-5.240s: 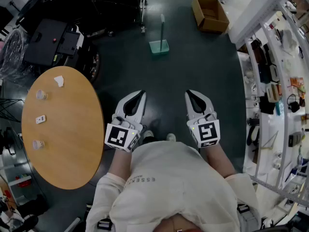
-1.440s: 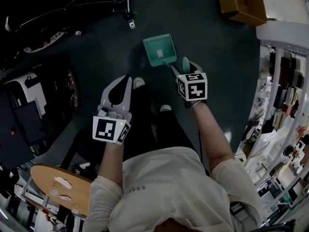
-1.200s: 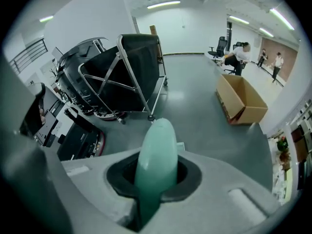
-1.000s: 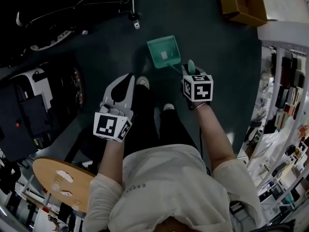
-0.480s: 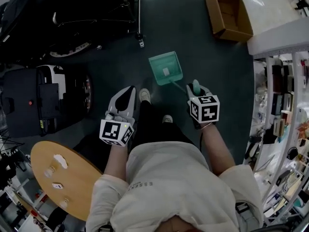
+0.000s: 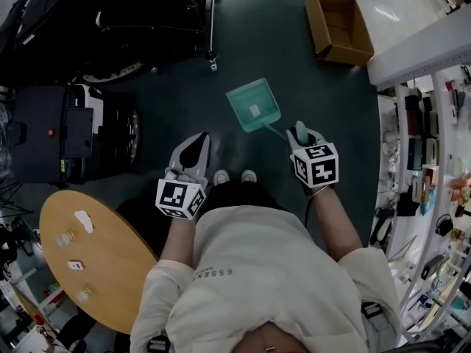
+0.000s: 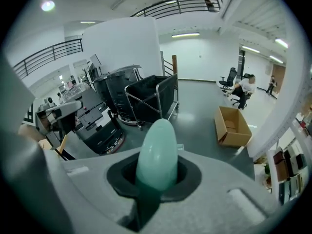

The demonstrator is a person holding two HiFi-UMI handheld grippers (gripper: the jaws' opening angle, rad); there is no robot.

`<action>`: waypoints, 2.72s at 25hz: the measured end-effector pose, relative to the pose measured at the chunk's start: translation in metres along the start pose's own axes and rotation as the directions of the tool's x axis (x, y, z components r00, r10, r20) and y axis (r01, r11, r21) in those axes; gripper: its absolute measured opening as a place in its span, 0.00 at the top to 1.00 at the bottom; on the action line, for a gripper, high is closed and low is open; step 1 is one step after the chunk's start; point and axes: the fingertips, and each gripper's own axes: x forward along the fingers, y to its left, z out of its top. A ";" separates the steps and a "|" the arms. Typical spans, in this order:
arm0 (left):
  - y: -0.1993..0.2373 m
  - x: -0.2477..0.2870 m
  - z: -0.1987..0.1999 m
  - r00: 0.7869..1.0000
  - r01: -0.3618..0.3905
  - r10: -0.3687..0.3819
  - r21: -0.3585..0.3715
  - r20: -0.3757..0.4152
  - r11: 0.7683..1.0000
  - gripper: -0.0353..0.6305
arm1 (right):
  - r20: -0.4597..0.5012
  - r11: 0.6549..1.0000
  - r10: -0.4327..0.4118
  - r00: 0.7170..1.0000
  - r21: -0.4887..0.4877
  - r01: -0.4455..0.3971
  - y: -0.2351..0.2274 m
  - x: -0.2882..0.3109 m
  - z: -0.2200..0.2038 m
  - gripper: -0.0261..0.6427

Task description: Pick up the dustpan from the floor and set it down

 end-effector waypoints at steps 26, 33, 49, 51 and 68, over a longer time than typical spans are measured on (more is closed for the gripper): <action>0.025 0.033 0.000 0.999 -0.053 0.053 -0.001 -0.011 0.999 0.92 | -0.035 0.999 0.042 0.998 0.007 -0.042 -0.017 0.033 -0.004 0.93; 0.079 0.084 -0.008 0.997 -0.059 0.057 -0.030 -0.058 0.998 0.92 | -0.108 0.999 0.007 0.994 0.042 -0.002 -0.032 0.106 0.018 0.93; 0.190 0.218 -0.070 0.991 0.093 -0.099 -0.075 -0.094 0.993 0.92 | -0.199 0.979 -0.035 0.979 0.189 0.073 -0.081 0.320 0.029 0.92; 0.204 0.230 -0.076 0.995 0.053 -0.060 -0.090 -0.082 0.995 0.92 | -0.200 0.978 -0.036 0.979 0.193 0.075 -0.084 0.338 0.028 0.92; 0.210 0.214 -0.072 0.995 -0.028 0.014 -0.148 -0.095 0.989 0.92 | -0.050 0.989 -0.116 0.992 0.091 0.120 -0.082 0.344 0.067 0.40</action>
